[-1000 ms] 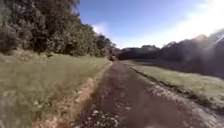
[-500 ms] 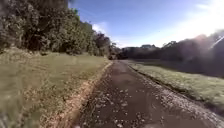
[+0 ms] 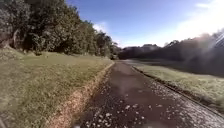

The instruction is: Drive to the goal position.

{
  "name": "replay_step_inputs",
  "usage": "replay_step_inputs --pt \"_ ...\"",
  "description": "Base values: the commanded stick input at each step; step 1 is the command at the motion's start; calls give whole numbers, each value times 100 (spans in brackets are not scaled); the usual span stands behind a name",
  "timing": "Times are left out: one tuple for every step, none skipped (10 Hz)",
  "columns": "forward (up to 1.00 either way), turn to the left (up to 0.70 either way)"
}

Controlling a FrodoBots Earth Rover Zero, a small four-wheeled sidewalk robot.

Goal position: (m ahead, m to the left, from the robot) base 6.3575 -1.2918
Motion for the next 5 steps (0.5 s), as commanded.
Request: replay_step_inputs --pt "0 0" --pt "0 0" --pt "30 0" --pt "69 0" --pt "85 -9"
